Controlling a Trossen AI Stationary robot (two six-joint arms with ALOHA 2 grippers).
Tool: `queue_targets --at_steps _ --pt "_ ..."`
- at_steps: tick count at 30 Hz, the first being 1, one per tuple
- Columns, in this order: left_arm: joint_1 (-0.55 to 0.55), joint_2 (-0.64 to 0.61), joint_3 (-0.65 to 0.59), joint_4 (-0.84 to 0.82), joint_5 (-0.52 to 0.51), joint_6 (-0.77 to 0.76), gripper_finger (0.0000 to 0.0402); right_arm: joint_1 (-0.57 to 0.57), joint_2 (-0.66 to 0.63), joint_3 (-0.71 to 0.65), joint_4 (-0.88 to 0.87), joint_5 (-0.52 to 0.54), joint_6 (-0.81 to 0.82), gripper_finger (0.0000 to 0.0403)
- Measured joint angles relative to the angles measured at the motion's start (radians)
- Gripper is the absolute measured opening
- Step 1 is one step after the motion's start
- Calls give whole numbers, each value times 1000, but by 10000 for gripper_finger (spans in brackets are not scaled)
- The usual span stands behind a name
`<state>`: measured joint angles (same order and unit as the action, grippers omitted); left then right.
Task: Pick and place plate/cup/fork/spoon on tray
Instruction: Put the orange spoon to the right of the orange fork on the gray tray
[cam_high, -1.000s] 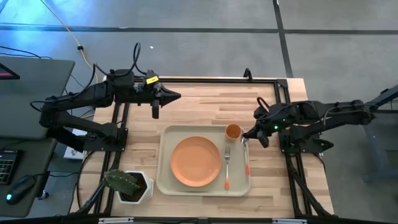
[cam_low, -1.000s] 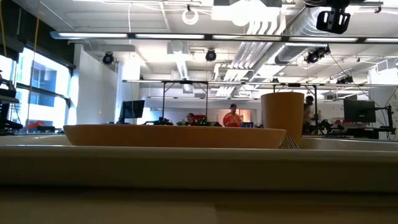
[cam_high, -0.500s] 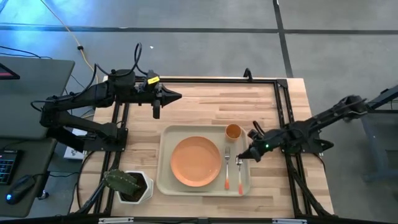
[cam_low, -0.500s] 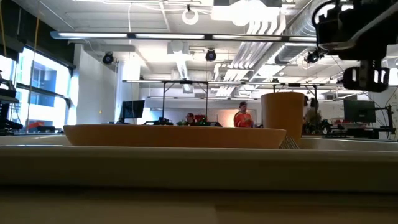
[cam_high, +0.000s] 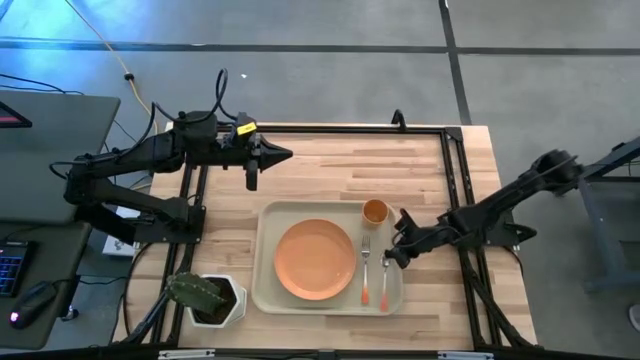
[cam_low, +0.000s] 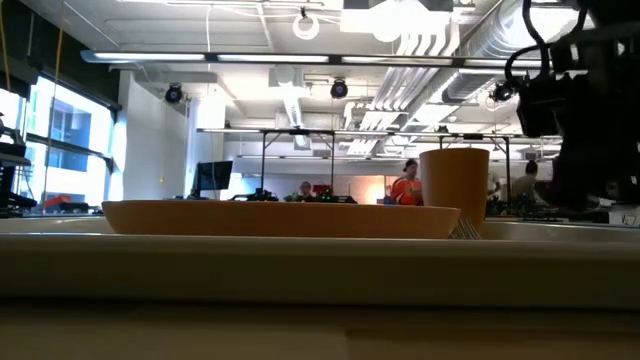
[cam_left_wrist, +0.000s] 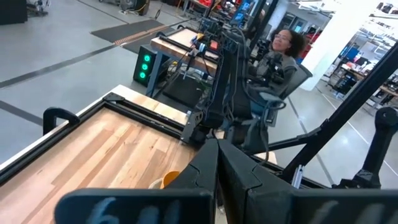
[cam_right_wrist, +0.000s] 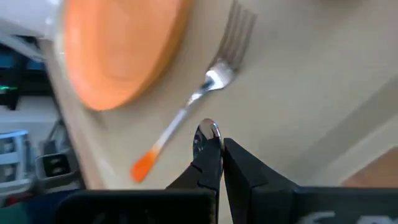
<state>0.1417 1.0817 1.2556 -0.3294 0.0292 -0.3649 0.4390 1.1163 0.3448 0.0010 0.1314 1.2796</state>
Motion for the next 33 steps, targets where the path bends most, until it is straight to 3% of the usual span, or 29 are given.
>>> queue_targets --at_steps 10,22,33 --pt "1 0 0 43 0 0 0 -51 90 0 25 -6 -32 0" --pt "1 0 0 42 0 1 0 -132 90 1 -13 -39 -179 0" --pt "1 0 0 42 0 1 0 -133 90 1 -29 -68 -182 13"
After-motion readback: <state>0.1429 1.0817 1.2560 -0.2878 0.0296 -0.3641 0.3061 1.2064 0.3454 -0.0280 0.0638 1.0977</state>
